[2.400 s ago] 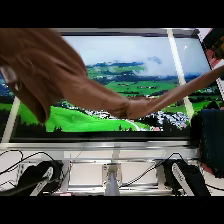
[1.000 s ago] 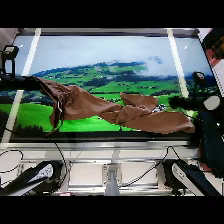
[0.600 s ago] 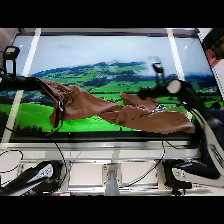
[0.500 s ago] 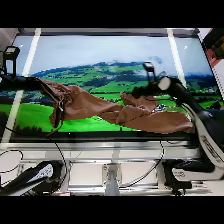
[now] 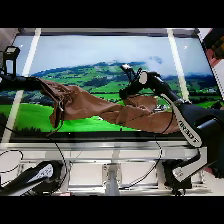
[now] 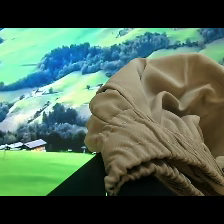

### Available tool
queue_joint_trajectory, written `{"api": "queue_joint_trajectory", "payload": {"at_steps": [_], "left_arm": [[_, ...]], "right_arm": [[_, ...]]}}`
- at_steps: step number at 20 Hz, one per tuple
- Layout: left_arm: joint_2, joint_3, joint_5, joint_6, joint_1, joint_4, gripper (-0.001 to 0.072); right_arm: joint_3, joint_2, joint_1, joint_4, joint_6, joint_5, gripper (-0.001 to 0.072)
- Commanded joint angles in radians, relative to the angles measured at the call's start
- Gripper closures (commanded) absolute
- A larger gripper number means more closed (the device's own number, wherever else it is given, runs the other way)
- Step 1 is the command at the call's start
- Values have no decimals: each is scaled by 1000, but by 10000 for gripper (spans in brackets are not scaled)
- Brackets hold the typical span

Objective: Fold the clothes and pants, and hang the long-sleeved shirts on hangers.

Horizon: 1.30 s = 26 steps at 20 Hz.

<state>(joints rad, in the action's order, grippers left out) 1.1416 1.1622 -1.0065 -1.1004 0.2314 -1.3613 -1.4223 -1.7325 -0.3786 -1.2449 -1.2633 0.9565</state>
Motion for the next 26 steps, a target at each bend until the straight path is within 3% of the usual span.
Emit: {"api": "queue_joint_trajectory", "payload": {"at_steps": [1, 3, 5, 6, 8, 11, 15, 18, 22, 26], "left_arm": [[0, 0, 0, 0, 1, 0, 677], [0, 0, 0, 0, 1, 0, 677], [0, 0, 0, 0, 1, 0, 678], [0, 0, 0, 0, 1, 1, 677], [0, 0, 0, 0, 1, 1, 677], [0, 0, 2, -8, 1, 4, 677], [-5, 0, 109, -109, 1, 4, 678], [-29, 1, 288, -203, 1, 4, 678], [-89, 1, 620, -349, 1, 4, 678], [-120, 1, 852, -355, 1, 3, 678]], "right_arm": [[-13, -35, -8, -68, 9, 6, 182], [-13, -54, -8, -69, 8, 6, 204], [-13, -72, -9, -69, -11, 4, 342], [-13, -79, -9, -69, -11, 5, 432], [-15, -79, -9, -69, -10, 1, 701], [-63, -71, 10, -73, -18, 3, 699], [-206, -2, 107, -96, -143, 5, 699], [-268, 103, 232, -98, -168, 5, 699], [-272, 315, 403, -103, -154, 46, 699], [-272, 512, 557, -198, -130, 50, 700]]}}
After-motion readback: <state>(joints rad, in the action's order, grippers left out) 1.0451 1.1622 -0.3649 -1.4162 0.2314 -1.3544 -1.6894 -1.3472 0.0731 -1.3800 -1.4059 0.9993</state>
